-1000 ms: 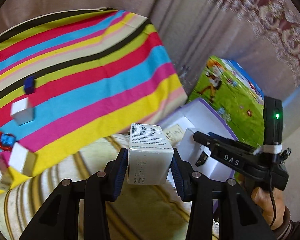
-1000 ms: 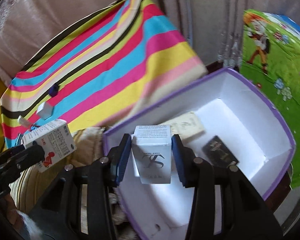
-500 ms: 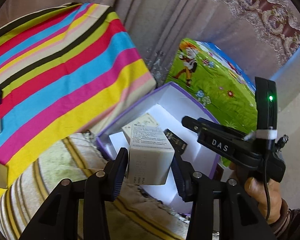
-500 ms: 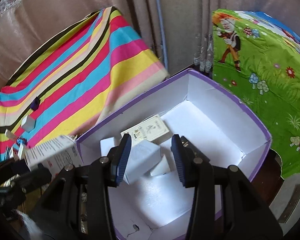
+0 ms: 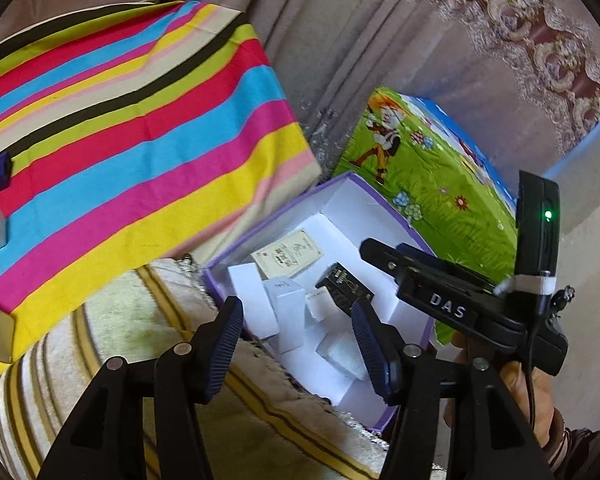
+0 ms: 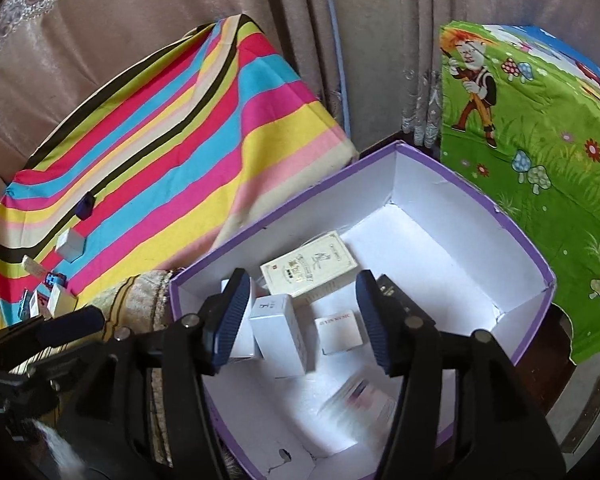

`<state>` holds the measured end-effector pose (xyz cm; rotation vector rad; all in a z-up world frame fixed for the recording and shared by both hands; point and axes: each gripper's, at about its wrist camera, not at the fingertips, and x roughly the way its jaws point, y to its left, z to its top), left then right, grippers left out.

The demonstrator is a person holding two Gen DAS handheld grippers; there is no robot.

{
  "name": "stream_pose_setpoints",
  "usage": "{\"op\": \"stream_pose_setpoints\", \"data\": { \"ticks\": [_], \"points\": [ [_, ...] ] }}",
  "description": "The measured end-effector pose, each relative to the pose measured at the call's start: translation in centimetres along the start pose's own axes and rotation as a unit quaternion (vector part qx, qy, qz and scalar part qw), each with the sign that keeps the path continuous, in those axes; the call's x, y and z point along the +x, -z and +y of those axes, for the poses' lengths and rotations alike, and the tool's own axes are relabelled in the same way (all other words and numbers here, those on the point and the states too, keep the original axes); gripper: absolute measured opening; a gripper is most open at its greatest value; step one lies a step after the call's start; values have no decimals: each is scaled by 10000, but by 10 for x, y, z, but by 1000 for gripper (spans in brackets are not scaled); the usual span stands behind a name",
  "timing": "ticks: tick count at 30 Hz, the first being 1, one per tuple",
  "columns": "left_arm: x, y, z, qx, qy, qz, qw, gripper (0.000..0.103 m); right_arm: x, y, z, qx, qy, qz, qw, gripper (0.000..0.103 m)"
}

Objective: Organize rigid objects
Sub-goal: 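Move both tools back toward the boxes on the cloth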

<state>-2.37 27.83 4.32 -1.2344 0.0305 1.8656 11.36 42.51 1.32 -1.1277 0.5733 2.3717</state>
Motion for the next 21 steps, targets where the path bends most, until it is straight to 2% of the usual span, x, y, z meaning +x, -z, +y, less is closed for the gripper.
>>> {"op": "stream_pose_setpoints", "data": {
  "ticks": [12,19,21],
  "points": [
    [-28,6,38,-450,-268,-331,9981,58,1,-1,24,-243,-335,82,9991,64],
    [-58,21,76,-891,-594,-561,9927,58,2,0,58,-639,-604,140,9960,68],
    [-69,27,88,-1031,-720,-624,9901,61,3,1,70,-780,-693,183,9944,69]
  ]
}}
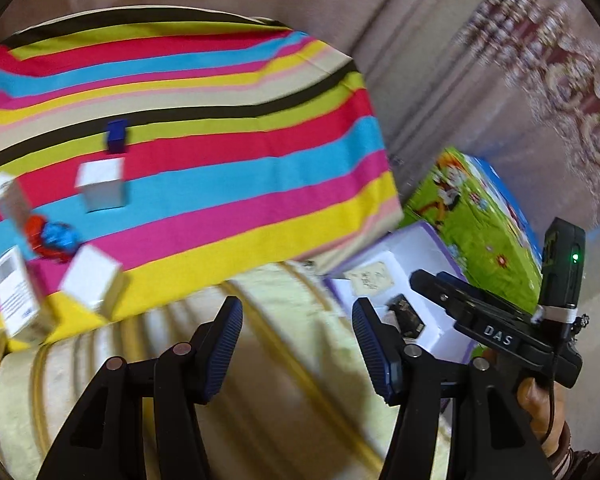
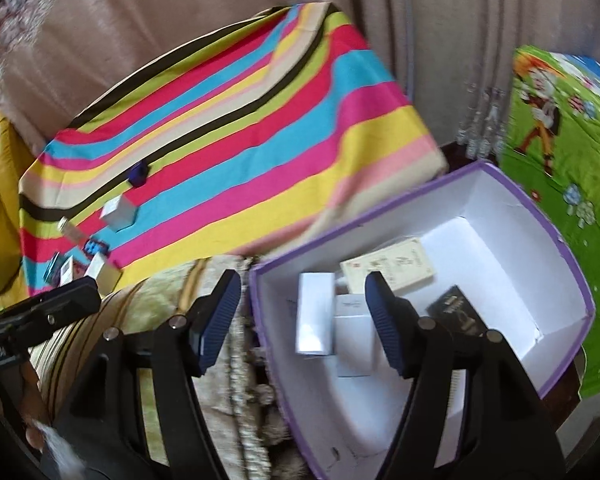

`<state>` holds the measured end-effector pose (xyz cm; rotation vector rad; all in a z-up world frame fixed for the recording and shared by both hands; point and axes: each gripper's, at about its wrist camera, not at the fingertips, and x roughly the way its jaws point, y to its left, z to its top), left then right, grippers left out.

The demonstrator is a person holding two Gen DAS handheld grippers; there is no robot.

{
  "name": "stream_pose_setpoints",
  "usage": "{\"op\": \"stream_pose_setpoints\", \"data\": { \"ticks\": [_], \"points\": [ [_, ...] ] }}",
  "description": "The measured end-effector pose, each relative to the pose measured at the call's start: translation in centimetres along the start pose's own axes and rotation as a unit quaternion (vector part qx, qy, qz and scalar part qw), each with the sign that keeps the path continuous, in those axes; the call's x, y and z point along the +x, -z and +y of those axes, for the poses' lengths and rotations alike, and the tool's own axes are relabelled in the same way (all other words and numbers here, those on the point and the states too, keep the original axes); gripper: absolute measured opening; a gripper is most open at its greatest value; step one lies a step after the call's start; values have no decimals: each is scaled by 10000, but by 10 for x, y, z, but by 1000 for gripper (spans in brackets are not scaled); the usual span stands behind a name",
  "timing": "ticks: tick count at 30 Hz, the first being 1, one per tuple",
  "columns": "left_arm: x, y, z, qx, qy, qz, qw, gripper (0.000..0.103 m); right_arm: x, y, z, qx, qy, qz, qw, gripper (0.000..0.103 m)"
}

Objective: Organize rigid objects
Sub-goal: 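Move both tools back toward the boxes on the cloth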

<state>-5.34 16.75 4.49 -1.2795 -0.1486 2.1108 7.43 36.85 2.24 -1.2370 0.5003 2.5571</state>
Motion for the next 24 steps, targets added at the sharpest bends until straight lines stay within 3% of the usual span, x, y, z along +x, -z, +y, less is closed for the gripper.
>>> {"op": "stream_pose_setpoints", "data": {
  "ticks": [9,19,24],
  "points": [
    [-45,23,73,-764,-637,-303,9946,65,16,2,51,-722,-369,346,9961,71],
    [-80,44,139,-1382,-1309,-397,9809,73,27,1,110,-1473,-681,554,9852,73],
    [-90,52,168,-1628,-1672,-247,9721,77,35,5,141,-1883,-829,694,9761,74]
  ]
}}
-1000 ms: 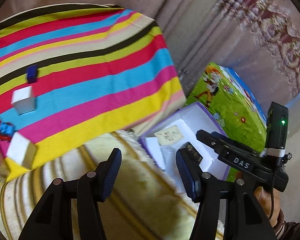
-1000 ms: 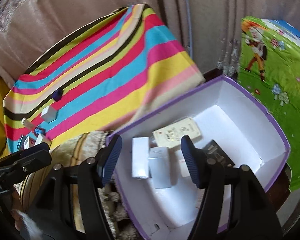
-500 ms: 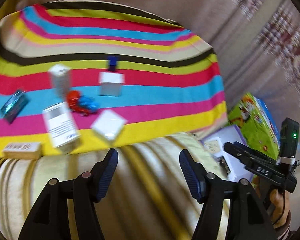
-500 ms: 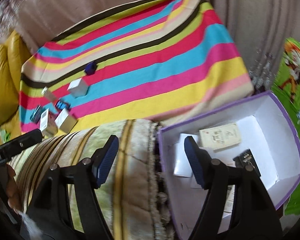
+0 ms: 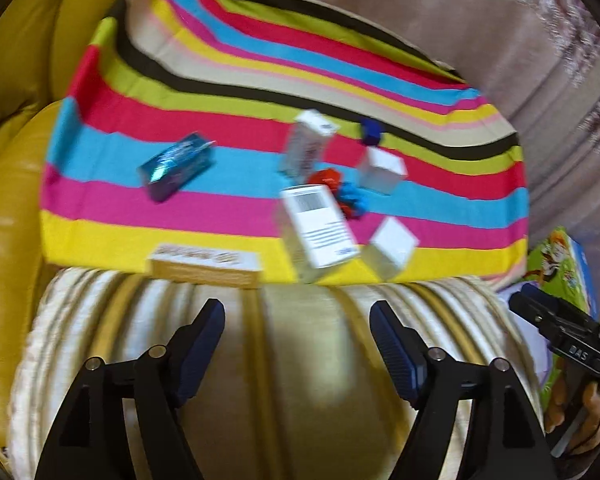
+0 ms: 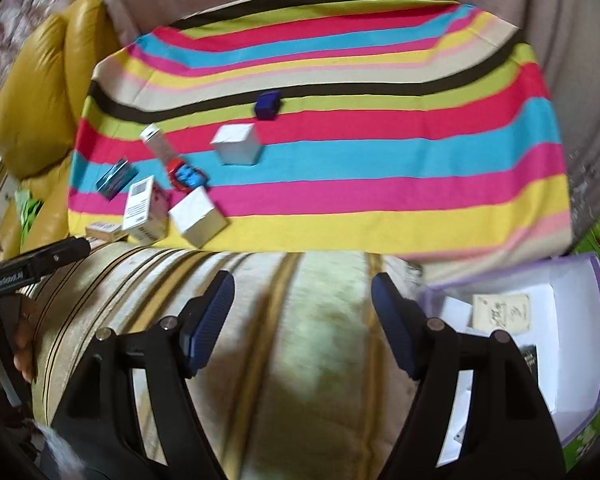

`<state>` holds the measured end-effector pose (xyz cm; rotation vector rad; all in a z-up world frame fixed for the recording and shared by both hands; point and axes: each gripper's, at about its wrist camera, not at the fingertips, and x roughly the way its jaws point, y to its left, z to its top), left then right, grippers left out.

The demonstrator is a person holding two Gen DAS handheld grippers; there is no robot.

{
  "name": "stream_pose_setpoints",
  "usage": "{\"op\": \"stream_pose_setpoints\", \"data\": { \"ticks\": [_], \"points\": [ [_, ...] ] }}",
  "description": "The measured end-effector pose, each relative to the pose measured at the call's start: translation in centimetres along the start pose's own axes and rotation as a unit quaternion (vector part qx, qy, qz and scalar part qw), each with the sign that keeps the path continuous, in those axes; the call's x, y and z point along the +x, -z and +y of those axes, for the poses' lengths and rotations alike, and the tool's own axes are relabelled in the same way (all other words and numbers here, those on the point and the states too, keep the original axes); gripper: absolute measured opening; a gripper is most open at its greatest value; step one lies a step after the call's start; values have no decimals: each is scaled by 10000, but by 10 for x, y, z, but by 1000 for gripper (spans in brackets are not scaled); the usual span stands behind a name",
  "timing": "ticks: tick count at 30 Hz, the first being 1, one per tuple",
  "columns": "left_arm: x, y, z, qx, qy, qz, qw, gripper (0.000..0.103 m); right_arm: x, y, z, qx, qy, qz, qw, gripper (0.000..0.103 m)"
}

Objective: Organize rigid objects
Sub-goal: 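Move both tools back toward the boxes on the cloth, then grasp beige DING ZHI DENTAL box with left tool while right tool grasps white square box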

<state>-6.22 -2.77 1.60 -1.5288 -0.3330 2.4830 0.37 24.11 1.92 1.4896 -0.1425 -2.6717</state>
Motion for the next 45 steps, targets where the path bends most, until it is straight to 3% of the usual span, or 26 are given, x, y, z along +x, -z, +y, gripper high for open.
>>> {"op": "stream_pose_setpoints", "data": {
  "ticks": [4,15,30,32,45],
  "points": [
    [1,-5,17,-99,-233,67,9997,83,13,-5,18,-291,-104,182,9994,75],
    [27,-26,33,93,-591,592,9965,87,39,-21,49,-775,-211,456,9957,75],
    [69,-35,37,249,-986,1131,9884,87,79,-38,94,-1384,-185,644,9881,75],
    [69,-35,34,362,-1104,1091,9872,83,83,-40,97,-1432,-184,682,9872,75],
    [41,-25,38,238,-1134,600,9914,82,108,-47,107,-1635,-132,784,9833,75]
  ]
}}
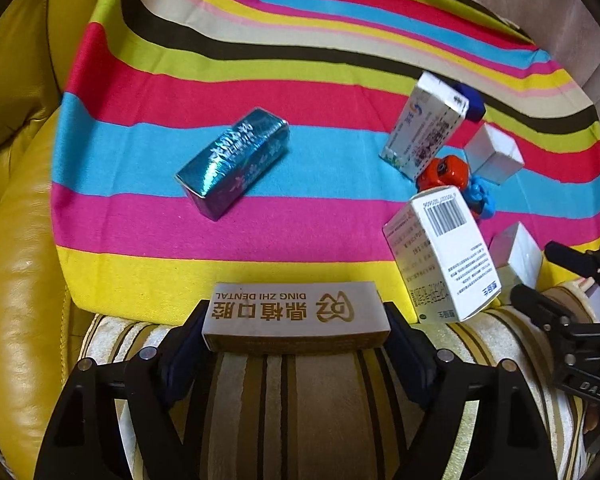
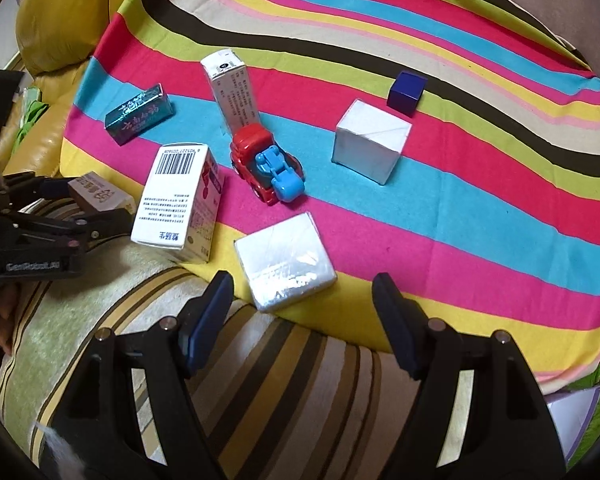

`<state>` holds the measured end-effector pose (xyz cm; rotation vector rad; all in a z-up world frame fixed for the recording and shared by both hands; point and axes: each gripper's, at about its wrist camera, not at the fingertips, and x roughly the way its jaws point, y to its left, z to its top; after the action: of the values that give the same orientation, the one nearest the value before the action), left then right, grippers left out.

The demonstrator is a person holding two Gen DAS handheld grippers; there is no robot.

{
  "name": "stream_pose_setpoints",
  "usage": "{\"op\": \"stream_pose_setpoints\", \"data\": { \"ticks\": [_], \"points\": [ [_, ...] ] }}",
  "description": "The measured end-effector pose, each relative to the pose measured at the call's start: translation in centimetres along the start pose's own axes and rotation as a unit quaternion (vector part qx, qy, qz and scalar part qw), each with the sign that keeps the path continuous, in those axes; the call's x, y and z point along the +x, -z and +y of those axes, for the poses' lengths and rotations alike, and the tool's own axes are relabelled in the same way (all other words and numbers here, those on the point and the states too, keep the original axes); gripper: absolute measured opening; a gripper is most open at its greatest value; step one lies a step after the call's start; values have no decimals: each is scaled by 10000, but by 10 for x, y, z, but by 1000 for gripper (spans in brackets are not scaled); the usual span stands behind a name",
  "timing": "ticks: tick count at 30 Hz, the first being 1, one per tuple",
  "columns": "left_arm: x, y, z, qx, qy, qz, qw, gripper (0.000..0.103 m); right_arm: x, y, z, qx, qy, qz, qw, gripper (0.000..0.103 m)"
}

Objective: Organize rigid objects
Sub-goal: 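Grasp beige DING ZHI DENTAL box with left tool while right tool grasps white square box, then carry both boxes over the storage box and open both tools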

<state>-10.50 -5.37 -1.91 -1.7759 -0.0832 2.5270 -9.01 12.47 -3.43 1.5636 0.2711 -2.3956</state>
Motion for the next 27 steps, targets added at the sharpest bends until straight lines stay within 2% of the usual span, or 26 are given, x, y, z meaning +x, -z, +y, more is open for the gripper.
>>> {"op": "stream_pose_setpoints", "data": {
  "ticks": [5,8,13,18,27],
  "points": [
    [-19,15,-2,48,-20,-307,9995,82,6,-4,4,-131,48,11,9999,73],
    [-32,25,-2,17,-24,-451,9990,82,11,-4,4,-139,33,83,9999,53],
    [-47,32,-14,-66,82,-662,9977,82,10,-3,4,-162,-15,20,9999,53],
    [-60,30,-37,-64,178,-899,9958,82,-2,0,-1,-27,95,-237,9997,53],
    [-65,26,-61,146,388,-1016,9940,82,-35,13,-14,278,218,-639,9973,53]
  ]
}}
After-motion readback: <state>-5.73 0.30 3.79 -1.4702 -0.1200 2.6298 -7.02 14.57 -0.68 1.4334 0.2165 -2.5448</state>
